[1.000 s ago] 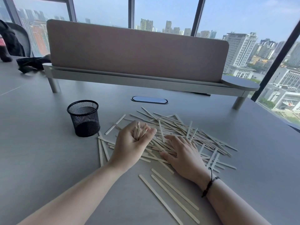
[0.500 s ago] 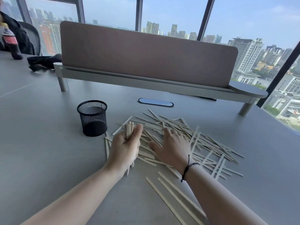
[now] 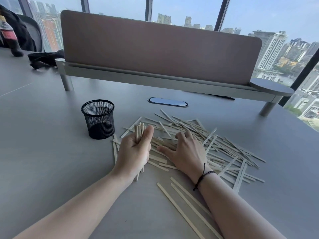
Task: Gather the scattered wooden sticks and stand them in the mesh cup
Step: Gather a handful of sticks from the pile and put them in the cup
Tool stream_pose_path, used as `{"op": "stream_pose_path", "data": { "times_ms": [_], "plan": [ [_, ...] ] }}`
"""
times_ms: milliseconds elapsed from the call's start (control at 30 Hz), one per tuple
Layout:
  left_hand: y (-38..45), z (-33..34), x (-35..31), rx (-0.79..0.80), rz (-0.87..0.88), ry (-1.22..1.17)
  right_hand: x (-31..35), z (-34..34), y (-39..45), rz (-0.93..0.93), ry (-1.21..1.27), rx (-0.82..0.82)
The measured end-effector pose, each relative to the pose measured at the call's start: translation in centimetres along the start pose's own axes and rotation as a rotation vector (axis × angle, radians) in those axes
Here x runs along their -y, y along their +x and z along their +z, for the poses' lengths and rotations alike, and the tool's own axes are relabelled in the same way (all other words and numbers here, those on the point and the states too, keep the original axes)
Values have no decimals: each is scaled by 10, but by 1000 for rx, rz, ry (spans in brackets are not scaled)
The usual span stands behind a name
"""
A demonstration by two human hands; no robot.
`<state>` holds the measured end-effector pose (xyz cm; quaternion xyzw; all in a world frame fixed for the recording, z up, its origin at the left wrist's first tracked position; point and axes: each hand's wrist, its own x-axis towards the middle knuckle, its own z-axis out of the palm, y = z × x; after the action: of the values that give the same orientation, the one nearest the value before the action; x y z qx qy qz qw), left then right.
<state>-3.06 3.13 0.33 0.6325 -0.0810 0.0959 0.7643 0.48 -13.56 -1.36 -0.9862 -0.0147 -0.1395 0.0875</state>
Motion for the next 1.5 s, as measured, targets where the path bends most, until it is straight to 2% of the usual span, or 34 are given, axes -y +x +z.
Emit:
{"op": "stream_pose_path", "data": {
  "times_ms": [267, 567, 1000, 1500],
  "plan": [
    [-1, 2, 2, 15, 0, 54, -1, 0, -1, 9, -64, -54],
    [-3, 1, 6, 27, 15, 101, -2, 3, 2, -50, -16, -36],
    [-4, 1, 8, 53, 63, 166, 0, -8, -2, -142, -71, 33],
    [-2, 1, 8, 39, 53, 159, 7, -17, -6, -130, 75, -116]
  ]
}}
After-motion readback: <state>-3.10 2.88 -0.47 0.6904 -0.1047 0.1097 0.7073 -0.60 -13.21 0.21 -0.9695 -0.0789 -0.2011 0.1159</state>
